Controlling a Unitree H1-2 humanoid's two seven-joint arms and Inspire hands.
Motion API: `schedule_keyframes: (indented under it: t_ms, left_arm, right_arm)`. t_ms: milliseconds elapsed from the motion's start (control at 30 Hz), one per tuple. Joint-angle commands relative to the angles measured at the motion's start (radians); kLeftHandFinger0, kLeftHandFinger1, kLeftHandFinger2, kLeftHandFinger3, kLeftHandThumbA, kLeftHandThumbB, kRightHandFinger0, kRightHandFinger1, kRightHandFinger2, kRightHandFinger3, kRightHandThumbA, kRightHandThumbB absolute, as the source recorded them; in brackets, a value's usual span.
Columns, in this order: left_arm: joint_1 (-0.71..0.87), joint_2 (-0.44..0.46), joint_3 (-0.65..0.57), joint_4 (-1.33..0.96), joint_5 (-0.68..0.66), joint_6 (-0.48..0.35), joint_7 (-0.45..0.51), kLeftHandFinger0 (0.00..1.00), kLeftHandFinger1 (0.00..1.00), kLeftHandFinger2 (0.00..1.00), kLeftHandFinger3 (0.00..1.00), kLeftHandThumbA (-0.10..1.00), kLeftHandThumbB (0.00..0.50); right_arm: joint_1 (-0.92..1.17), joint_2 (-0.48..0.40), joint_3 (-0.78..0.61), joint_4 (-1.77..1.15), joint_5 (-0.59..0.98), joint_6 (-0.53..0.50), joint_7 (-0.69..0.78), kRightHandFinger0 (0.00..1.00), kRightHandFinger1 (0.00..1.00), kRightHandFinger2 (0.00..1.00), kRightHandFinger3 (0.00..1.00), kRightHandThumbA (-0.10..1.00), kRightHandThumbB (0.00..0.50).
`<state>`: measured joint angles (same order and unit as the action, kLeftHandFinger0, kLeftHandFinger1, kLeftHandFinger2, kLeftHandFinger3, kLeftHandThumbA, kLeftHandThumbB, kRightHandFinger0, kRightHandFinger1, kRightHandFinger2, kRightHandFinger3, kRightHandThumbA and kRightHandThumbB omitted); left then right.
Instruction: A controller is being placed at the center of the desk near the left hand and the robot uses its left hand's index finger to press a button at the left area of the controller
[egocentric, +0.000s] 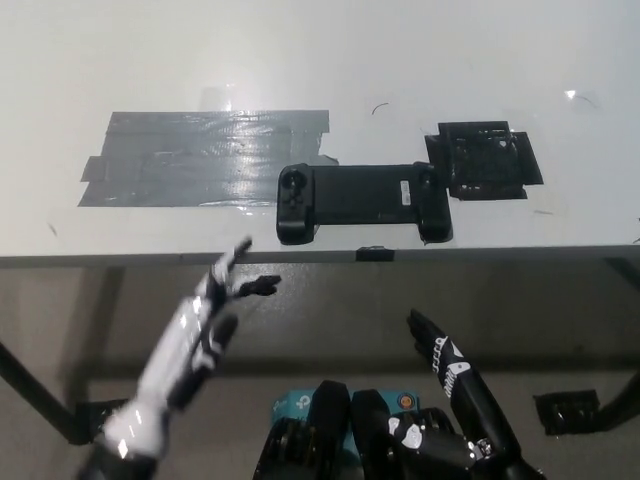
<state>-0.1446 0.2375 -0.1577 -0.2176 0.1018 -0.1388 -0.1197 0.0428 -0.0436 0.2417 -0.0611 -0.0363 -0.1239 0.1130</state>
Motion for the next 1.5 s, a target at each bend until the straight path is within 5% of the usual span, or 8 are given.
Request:
schedule_keyframes:
  t_ms: [0, 133, 267, 367, 500, 833, 1133, 1467]
  left_arm:
    - [-0.248, 0.159, 0.007, -0.067, -0.214, 0.347, -0.243, 0.44, 0.19, 0.26, 1.00, 1.00, 0.246]
    - [-0.451, 0.233, -0.012, 0.105, -0.263, 0.408, -0.361, 0.11, 0.11, 0.24, 1.00, 1.00, 0.300]
    - [-0.590, 0.256, -0.071, 0.253, -0.212, 0.411, -0.442, 0.11, 0.00, 0.03, 1.00, 1.00, 0.324]
    - [-0.658, 0.264, -0.104, 0.325, -0.215, 0.441, -0.496, 0.00, 0.01, 0.03, 1.00, 1.00, 0.299]
    - [-0.745, 0.238, -0.103, 0.449, -0.280, 0.578, -0.556, 0.00, 0.02, 0.19, 1.00, 1.00, 0.315]
    - [-0.934, 0.273, -0.269, 0.765, -0.265, 0.609, -0.813, 0.00, 0.04, 0.27, 1.00, 1.00, 0.390]
    - [-0.960, 0.306, -0.326, 0.851, -0.274, 0.609, -0.883, 0.01, 0.21, 0.49, 1.00, 1.00, 0.392]
    - [-0.965, 0.314, -0.326, 0.873, -0.268, 0.609, -0.886, 0.00, 0.16, 0.47, 1.00, 1.00, 0.423]
  right_arm:
    - [0.002, -0.005, 0.000, -0.058, -0.015, -0.051, 0.012, 1.00, 1.00, 1.00, 1.00, 0.83, 0.220]
    - [0.007, 0.002, -0.001, -0.055, -0.009, -0.053, 0.010, 1.00, 1.00, 1.00, 1.00, 0.79, 0.206]
    - [0.003, -0.002, -0.006, -0.058, -0.007, -0.052, 0.012, 1.00, 1.00, 1.00, 1.00, 0.77, 0.211]
    - [0.004, -0.004, -0.007, -0.059, -0.013, -0.052, 0.009, 1.00, 1.00, 1.00, 1.00, 0.78, 0.213]
    - [-0.002, -0.006, -0.008, -0.061, -0.019, -0.055, 0.008, 1.00, 1.00, 1.00, 1.00, 0.77, 0.210]
    - [-0.026, -0.005, -0.015, -0.067, -0.015, -0.041, 0.009, 1.00, 1.00, 1.00, 1.00, 0.69, 0.211]
    - [-0.045, -0.019, -0.011, -0.073, -0.042, -0.039, 0.013, 1.00, 1.00, 1.00, 1.00, 0.70, 0.201]
    - [-0.052, -0.023, -0.008, -0.081, -0.041, -0.028, 0.017, 1.00, 1.00, 1.00, 1.00, 0.69, 0.210]
